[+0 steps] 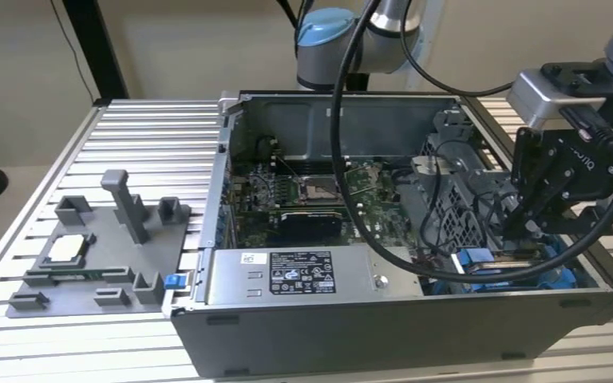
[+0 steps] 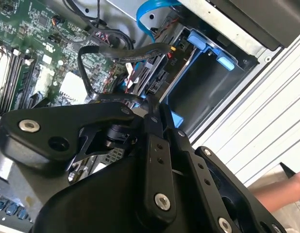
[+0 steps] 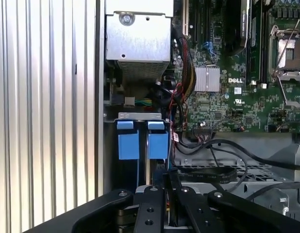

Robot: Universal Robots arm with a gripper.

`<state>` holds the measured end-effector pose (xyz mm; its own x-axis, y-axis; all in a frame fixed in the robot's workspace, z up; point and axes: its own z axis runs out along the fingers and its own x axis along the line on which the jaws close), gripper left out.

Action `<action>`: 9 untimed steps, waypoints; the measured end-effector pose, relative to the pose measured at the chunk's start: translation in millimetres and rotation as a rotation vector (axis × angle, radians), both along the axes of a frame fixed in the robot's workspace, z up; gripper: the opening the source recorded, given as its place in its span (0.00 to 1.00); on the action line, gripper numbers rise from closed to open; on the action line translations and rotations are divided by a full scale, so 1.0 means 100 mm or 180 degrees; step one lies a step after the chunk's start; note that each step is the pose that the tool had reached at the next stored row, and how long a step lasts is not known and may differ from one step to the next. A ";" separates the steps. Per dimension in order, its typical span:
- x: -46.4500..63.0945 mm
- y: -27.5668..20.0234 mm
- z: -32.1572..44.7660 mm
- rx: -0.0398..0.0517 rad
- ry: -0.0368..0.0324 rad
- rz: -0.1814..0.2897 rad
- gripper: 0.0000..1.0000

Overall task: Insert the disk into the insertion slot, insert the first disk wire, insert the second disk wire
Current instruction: 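Insert the second disk wire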

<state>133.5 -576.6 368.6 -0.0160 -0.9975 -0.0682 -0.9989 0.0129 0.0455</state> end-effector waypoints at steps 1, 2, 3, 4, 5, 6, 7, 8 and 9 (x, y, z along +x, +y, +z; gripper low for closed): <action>0.00 0.000 -0.009 0.0000 -0.0001 0.0000 0.00; 0.01 0.000 -0.016 0.0000 -0.0002 0.0000 0.00; 0.01 -0.001 -0.019 -0.0001 -0.0002 0.0000 0.00; 0.01 -0.002 -0.019 -0.0001 -0.0003 -0.0001 0.00; 0.01 -0.002 -0.019 -0.0001 -0.0003 -0.0001 0.00; 0.01 -0.002 -0.019 -0.0001 -0.0003 -0.0001 0.00; 0.02 -0.002 -0.020 0.0000 -0.0003 -0.0001 0.00; 0.02 -0.002 -0.020 -0.0001 -0.0003 -0.0001 0.00; 0.02 -0.002 -0.020 -0.0001 -0.0003 -0.0001 0.00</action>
